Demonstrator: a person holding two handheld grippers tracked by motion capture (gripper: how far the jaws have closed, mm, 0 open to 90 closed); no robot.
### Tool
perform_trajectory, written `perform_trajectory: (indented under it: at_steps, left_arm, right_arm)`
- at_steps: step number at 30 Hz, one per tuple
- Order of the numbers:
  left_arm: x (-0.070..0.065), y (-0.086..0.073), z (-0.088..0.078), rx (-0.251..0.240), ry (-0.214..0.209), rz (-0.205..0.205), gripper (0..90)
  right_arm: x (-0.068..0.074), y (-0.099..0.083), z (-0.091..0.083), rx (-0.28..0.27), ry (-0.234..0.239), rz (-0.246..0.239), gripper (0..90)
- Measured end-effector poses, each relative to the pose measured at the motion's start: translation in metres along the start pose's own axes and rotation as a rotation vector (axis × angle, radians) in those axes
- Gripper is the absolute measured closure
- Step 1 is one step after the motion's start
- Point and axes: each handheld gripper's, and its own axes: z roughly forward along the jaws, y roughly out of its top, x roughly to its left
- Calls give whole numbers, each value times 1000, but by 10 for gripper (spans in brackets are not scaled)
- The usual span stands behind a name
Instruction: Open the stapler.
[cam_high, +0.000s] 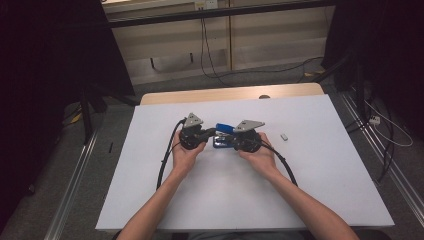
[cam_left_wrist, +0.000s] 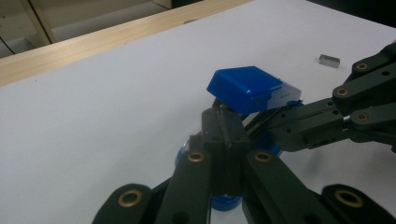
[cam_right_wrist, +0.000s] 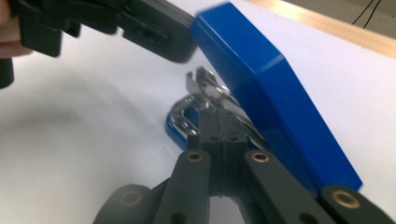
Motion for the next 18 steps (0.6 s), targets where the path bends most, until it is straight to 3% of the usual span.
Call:
perform_trajectory:
  at_steps: [10,18]
  left_arm:
    - [-1,1,0,-6,1,-5,900]
    - [-1,2,-1,-11,-6,-7,900]
  right_arm:
    - [11,9,11,-35,-12,18,900]
    - [17,9,18,-40,-51,16,900]
